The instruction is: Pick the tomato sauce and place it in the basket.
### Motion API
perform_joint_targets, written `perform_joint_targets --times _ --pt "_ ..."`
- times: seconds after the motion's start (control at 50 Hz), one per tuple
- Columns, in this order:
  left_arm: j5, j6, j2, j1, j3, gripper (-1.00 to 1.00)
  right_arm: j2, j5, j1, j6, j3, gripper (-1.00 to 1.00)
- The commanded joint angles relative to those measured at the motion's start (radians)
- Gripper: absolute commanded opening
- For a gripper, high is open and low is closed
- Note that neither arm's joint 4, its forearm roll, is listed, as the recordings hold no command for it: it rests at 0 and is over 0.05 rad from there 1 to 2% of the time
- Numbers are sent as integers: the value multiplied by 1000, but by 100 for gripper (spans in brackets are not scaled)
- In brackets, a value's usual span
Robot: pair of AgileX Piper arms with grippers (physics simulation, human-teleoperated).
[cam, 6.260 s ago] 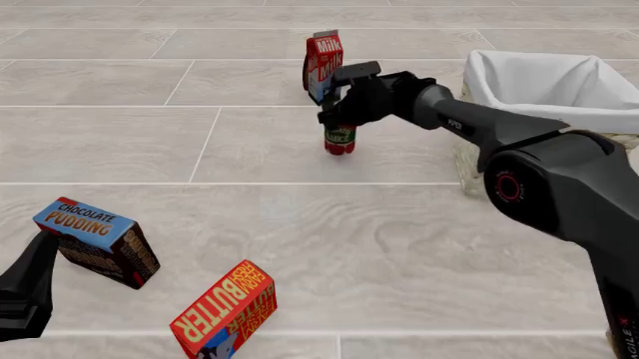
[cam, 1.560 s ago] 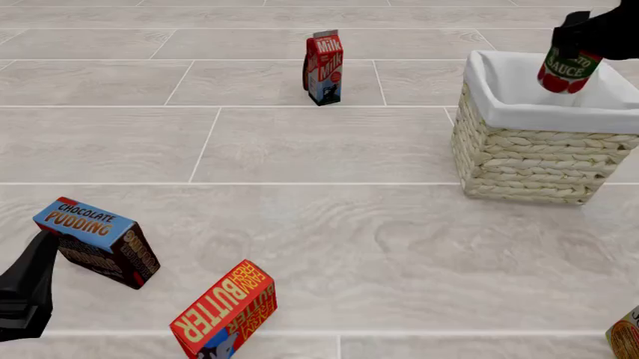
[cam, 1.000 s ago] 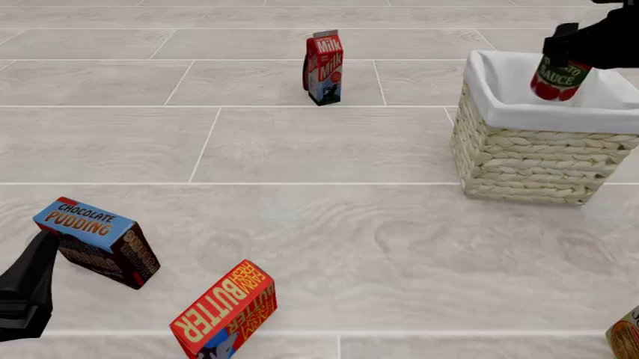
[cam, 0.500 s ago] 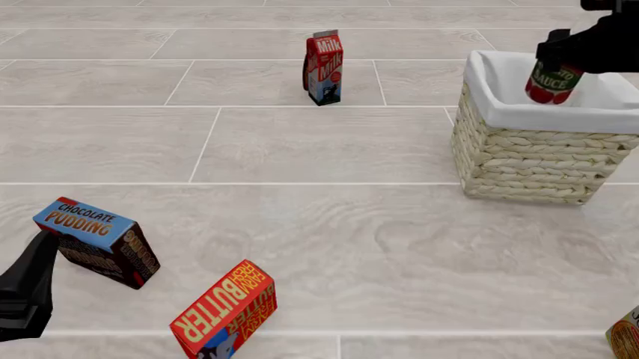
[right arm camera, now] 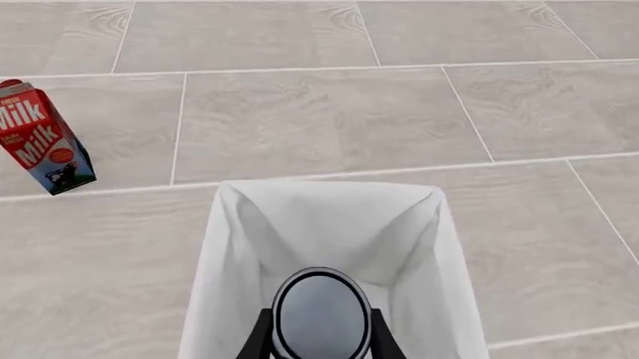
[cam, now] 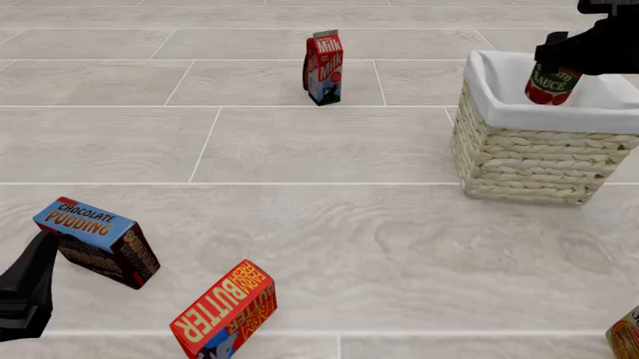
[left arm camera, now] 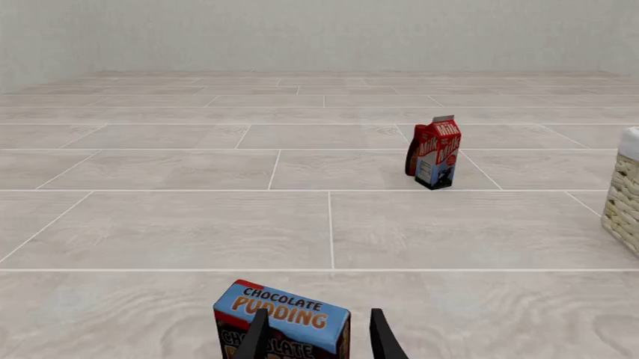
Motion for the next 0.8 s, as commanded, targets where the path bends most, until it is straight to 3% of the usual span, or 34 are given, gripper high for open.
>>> perform_joint_targets --times 0.02,0.8 --pt "0 0 0 0 0 100 13 -5 0 20 -12 -100" --pt "0 0 0 0 0 100 52 -22 -6 16 -17 -100"
